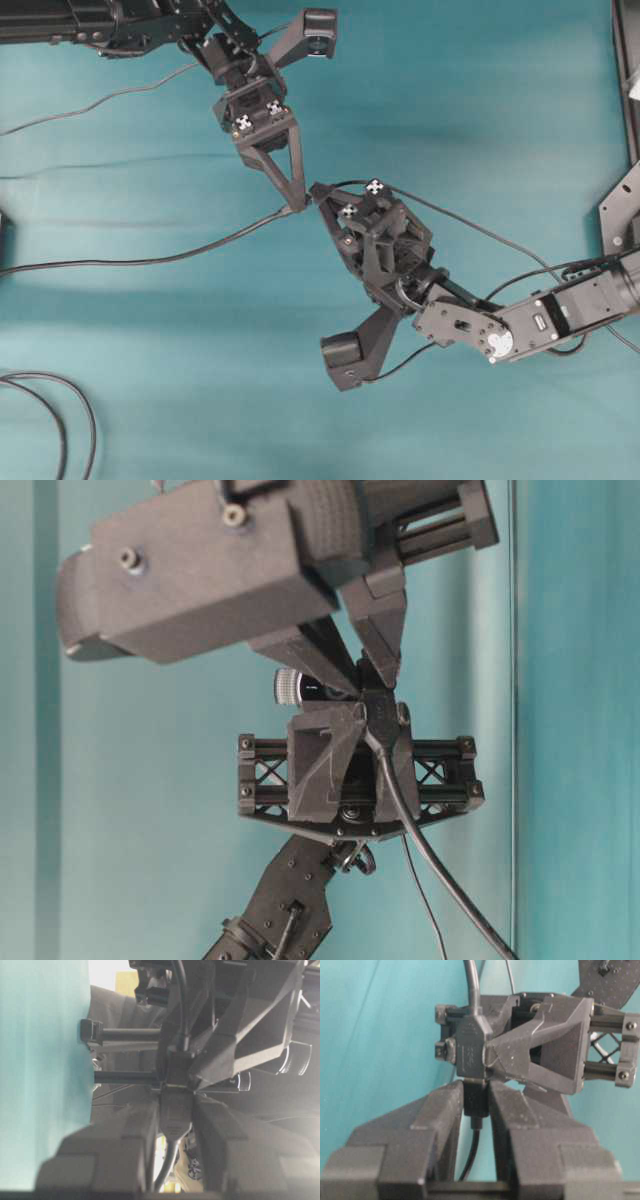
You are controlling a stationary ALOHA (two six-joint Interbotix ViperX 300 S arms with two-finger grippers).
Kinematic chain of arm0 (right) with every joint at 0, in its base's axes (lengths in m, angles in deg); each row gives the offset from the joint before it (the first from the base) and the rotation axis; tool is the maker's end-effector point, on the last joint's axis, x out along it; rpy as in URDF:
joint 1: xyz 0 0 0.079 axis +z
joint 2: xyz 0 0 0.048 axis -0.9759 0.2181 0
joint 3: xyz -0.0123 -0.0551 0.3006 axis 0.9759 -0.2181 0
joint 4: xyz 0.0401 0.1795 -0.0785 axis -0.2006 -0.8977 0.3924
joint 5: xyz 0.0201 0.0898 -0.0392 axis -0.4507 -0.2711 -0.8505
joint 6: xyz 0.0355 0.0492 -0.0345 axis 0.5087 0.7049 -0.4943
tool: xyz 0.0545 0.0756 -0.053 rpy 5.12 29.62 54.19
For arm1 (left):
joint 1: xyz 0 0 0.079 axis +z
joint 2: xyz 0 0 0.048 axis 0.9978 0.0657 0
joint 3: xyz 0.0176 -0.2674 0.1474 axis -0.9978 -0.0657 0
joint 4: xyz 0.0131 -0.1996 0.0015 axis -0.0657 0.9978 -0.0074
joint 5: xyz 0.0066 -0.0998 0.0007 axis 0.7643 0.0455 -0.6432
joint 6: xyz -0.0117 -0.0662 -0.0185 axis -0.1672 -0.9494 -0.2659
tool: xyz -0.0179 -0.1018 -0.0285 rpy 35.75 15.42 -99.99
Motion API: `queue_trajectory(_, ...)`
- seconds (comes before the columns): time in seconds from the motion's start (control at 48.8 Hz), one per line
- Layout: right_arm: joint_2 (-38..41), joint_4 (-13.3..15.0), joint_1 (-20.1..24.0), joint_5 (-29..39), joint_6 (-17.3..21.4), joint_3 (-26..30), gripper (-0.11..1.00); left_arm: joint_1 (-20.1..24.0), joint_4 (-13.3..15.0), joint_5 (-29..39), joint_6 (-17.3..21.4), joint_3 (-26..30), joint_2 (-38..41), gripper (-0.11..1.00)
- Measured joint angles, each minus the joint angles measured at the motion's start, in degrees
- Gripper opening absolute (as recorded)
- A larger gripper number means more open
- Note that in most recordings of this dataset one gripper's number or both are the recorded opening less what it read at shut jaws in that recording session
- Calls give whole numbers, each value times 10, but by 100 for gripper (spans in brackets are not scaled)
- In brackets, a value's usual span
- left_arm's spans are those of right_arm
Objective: Insert the USB using both arms.
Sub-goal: 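Push the silver USB plug into the black socket, aligning both grippers, then open right gripper, lower joined cable to table with left gripper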
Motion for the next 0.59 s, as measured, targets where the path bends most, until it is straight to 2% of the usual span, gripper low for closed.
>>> queue_trajectory(0.225, 1, 0, 1, 14, 33, 0, 19, 0, 1, 0, 0, 4, 0, 12)
queue_trajectory(0.266, 1, -1, 1, 15, 40, 0, 28, -1, 1, 0, 0, 4, 0, 12)
queue_trajectory(0.41, 1, -3, 3, 29, 55, 6, 69, -4, 1, -7, 0, 4, 1, 12)
queue_trajectory(0.451, 1, -4, 4, 35, 59, 7, 77, -5, 1, -9, 0, 4, 0, 12)
queue_trajectory(0.594, -4, -29, 22, 45, 81, 13, 72, -6, -1, -17, -1, 4, 0, 12)
